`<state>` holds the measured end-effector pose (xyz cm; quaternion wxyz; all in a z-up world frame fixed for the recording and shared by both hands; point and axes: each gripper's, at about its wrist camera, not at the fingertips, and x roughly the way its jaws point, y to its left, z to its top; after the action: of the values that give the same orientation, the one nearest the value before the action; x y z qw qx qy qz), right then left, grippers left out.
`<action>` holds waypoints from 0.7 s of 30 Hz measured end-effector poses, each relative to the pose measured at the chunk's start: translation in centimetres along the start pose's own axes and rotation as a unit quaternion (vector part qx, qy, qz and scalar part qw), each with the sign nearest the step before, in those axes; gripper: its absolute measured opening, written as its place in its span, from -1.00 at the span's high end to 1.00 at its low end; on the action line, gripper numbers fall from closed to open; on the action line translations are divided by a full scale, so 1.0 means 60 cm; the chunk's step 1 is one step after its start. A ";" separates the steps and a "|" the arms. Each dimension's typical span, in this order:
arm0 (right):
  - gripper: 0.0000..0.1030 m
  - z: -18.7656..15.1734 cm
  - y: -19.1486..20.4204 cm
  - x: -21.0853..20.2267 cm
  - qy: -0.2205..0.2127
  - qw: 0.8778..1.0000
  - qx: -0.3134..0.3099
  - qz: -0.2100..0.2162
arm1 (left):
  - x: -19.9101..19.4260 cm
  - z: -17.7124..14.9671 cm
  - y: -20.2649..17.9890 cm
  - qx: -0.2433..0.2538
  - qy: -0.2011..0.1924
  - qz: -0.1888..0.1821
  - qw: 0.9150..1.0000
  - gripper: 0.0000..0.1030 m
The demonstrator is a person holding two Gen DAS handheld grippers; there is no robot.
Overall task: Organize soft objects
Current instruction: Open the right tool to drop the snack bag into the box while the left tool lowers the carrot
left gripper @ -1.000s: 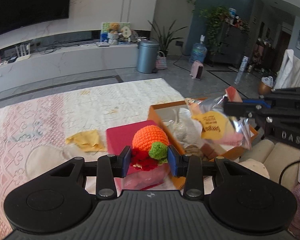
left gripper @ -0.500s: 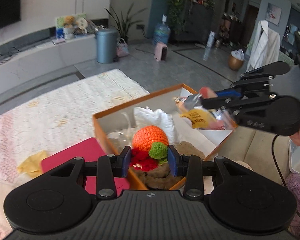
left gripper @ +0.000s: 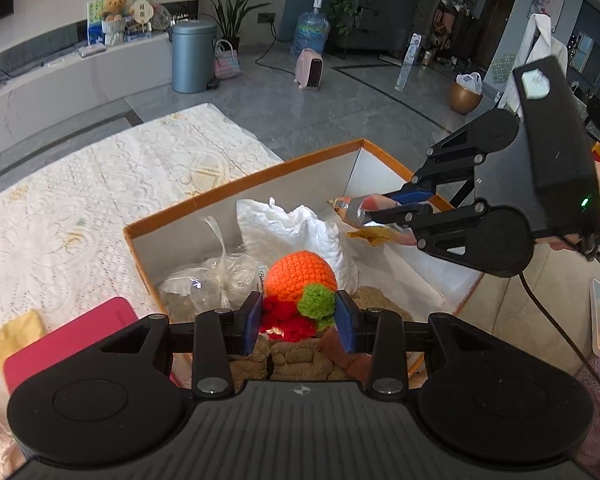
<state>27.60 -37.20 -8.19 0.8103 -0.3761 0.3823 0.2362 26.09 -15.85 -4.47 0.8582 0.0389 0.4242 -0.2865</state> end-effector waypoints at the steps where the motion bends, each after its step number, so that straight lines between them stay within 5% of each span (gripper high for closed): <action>1: 0.86 -0.005 0.002 0.008 0.007 1.000 -0.012 0.002 | 0.004 0.000 0.001 -0.002 0.002 -0.002 1.000 0.15; 11: 0.69 -0.020 0.000 0.028 0.062 0.994 0.030 0.088 | 0.015 0.003 -0.017 0.001 0.012 -0.017 1.000 0.15; 21: 0.35 -0.030 0.008 -0.008 0.064 0.991 0.063 0.101 | 0.017 0.011 -0.044 0.014 0.019 -0.026 0.999 0.15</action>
<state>26.18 -38.40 -8.76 0.7781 -0.2982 0.4834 0.2681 25.62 -18.70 -4.35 0.8414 0.0449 0.4375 -0.3140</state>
